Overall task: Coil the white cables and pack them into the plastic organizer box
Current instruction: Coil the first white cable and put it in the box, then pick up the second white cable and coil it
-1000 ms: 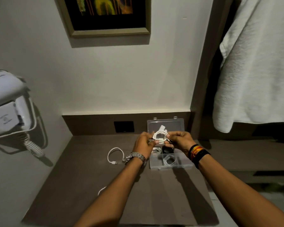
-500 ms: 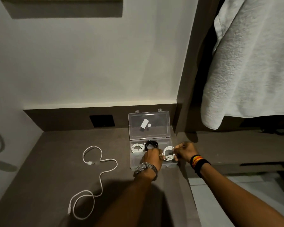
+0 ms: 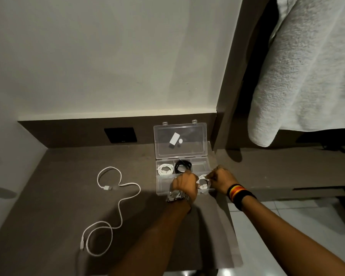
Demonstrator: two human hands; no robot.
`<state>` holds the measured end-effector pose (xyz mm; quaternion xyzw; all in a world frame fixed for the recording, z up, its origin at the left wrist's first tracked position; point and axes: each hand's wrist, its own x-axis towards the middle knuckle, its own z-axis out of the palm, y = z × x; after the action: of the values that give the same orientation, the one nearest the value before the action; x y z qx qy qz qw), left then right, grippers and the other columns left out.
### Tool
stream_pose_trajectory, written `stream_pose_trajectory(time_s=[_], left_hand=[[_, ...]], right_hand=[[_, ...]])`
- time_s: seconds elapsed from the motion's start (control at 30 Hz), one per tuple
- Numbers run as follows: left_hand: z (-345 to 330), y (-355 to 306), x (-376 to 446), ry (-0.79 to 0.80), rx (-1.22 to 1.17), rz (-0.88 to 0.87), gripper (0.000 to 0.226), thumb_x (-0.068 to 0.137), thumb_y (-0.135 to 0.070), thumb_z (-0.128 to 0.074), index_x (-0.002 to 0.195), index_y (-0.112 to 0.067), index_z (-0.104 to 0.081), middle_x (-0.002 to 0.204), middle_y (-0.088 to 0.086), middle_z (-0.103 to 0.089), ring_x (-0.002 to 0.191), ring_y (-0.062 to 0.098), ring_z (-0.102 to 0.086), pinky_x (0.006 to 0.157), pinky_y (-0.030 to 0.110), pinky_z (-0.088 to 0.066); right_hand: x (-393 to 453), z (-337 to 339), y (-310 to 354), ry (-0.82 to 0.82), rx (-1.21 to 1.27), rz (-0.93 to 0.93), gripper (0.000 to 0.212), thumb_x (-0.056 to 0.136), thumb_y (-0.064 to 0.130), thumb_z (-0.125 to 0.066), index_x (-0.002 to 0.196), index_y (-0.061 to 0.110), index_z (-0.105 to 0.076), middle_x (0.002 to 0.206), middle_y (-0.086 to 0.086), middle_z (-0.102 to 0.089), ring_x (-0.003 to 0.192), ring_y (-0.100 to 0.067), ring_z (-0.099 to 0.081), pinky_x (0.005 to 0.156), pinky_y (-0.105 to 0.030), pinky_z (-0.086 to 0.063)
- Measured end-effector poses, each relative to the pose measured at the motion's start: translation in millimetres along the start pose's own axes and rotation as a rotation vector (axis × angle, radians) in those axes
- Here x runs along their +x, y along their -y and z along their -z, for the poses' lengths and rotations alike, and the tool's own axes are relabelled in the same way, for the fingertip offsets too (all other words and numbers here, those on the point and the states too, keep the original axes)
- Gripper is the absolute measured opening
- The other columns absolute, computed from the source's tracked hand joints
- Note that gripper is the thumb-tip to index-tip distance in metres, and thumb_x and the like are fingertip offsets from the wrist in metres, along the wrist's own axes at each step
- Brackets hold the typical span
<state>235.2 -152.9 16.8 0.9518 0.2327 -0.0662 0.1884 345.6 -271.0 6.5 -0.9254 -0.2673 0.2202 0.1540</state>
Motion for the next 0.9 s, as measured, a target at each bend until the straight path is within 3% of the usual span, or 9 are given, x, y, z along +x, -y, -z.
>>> stream_pose_trajectory(time_s=[0.13, 0.23, 0.4, 0.57, 0.73, 0.9], left_hand=[[0.1, 1.7, 8.5, 0.054, 0.035, 0.009, 0.021, 0.091, -0.03, -0.057, 0.105, -0.021, -0.07, 0.116, 0.012, -0.062, 0.101, 0.032, -0.064, 0.084, 0.04, -0.054], [1.1, -1.2, 13.0, 0.032, 0.06, -0.004, 0.022, 0.09, -0.03, -0.06, 0.108, -0.022, -0.069, 0.116, 0.01, -0.063, 0.103, 0.031, -0.065, 0.083, 0.038, -0.053], [-0.3, -4.0, 19.3, 0.036, 0.084, -0.013, 0.022, 0.085, -0.031, -0.066, 0.104, -0.02, -0.072, 0.112, 0.011, -0.067, 0.1, 0.032, -0.066, 0.081, 0.04, -0.055], [-3.2, -5.0, 24.3, 0.03, 0.106, -0.025, 0.03, 0.083, -0.034, -0.068, 0.111, -0.022, -0.07, 0.113, 0.009, -0.068, 0.102, 0.032, -0.066, 0.083, 0.04, -0.054], [-6.3, -5.4, 20.5, -0.009, 0.049, -0.009, 0.028, 0.082, -0.032, -0.071, 0.108, -0.021, -0.071, 0.109, 0.011, -0.069, 0.098, 0.033, -0.067, 0.081, 0.041, -0.055], [-2.0, 9.3, -3.5, -0.157, -0.133, -0.018, 0.017, 0.084, -0.022, -0.065, 0.101, -0.026, -0.068, 0.103, 0.008, -0.069, 0.089, 0.033, -0.069, 0.075, 0.041, -0.058]], right_hand=[[0.3, 5.0, -2.8, -0.027, 0.037, -0.056, 0.012, 0.086, 0.015, -0.078, 0.096, 0.021, -0.08, 0.098, 0.0, -0.076, 0.089, -0.018, -0.071, 0.091, -0.038, -0.06], [-4.1, 1.8, -2.0, -0.077, 0.002, -0.03, 0.011, 0.088, 0.019, -0.076, 0.08, 0.026, -0.075, 0.08, 0.005, -0.073, 0.078, -0.015, -0.07, 0.083, -0.036, -0.061], [-9.1, -5.3, 3.4, -0.123, -0.2, 0.073, 0.01, 0.092, 0.015, -0.067, 0.093, 0.021, -0.075, 0.089, -0.003, -0.072, 0.083, -0.024, -0.07, 0.082, -0.039, -0.06], [-5.5, -11.0, 0.7, -0.135, -0.294, 0.083, 0.017, 0.091, 0.016, -0.069, 0.106, 0.021, -0.073, 0.113, -0.006, -0.06, 0.09, -0.026, -0.068, 0.084, -0.037, -0.059], [-0.8, -6.6, 8.2, -0.092, -0.206, 0.011, 0.02, 0.086, 0.023, -0.077, 0.106, 0.02, -0.075, 0.112, -0.008, -0.065, 0.096, -0.029, -0.068, 0.09, -0.041, -0.058], [-10.2, -2.7, 4.7, -0.107, 0.05, -0.058, 0.019, 0.078, 0.025, -0.086, 0.093, 0.022, -0.073, 0.097, -0.002, -0.071, 0.087, -0.021, -0.067, 0.082, -0.037, -0.059]])
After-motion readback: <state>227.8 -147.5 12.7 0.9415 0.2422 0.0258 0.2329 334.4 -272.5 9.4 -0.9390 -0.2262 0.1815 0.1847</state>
